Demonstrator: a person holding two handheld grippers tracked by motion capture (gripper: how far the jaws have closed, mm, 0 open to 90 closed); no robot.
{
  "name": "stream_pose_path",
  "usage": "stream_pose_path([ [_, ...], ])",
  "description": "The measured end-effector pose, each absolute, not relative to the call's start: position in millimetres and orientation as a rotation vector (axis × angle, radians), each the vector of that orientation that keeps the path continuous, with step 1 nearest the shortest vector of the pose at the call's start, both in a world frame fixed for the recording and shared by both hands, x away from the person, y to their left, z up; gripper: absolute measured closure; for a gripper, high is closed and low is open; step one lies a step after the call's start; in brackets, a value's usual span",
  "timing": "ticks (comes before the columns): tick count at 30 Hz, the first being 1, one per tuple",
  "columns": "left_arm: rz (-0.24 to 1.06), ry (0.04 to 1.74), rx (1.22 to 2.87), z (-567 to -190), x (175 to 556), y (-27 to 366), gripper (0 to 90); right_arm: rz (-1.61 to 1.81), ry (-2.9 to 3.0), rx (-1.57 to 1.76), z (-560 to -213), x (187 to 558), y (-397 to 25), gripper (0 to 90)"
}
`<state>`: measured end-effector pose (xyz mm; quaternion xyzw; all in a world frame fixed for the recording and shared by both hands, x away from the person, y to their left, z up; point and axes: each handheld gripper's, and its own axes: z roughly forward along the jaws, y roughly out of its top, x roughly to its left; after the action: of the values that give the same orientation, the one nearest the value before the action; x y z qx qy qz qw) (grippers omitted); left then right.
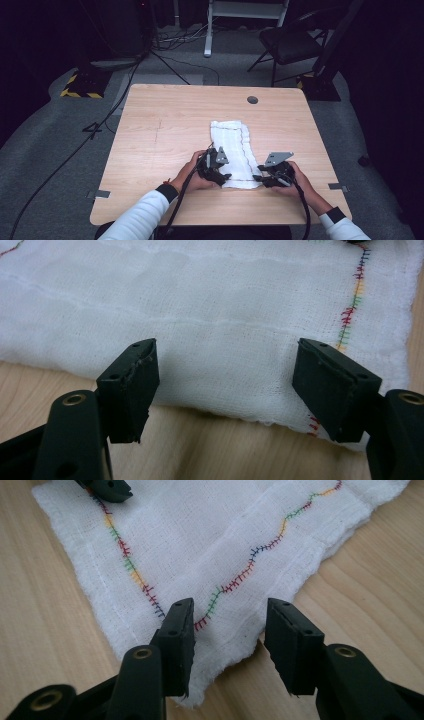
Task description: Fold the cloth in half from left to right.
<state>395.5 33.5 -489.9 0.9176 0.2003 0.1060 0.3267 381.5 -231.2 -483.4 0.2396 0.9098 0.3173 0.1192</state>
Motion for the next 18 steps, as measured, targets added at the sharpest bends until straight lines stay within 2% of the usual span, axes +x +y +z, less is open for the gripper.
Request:
stream_pose_path([
  [9,0.248,0.562,2.369,-493.0,371.5,58.1,27.0,0.946,2.668,0.643,-484.6,352.7,-212.3,52.1],
  [14,0.237,0.583,2.375,-488.0,359.6,69.0,24.2,0.890,2.682,0.570,-480.3,342.3,-200.2,36.8],
  [18,0.254,0.607,2.316,-477.9,362.3,79.6,21.5,1.006,2.637,0.593,-466.5,346.8,-204.5,36.7],
])
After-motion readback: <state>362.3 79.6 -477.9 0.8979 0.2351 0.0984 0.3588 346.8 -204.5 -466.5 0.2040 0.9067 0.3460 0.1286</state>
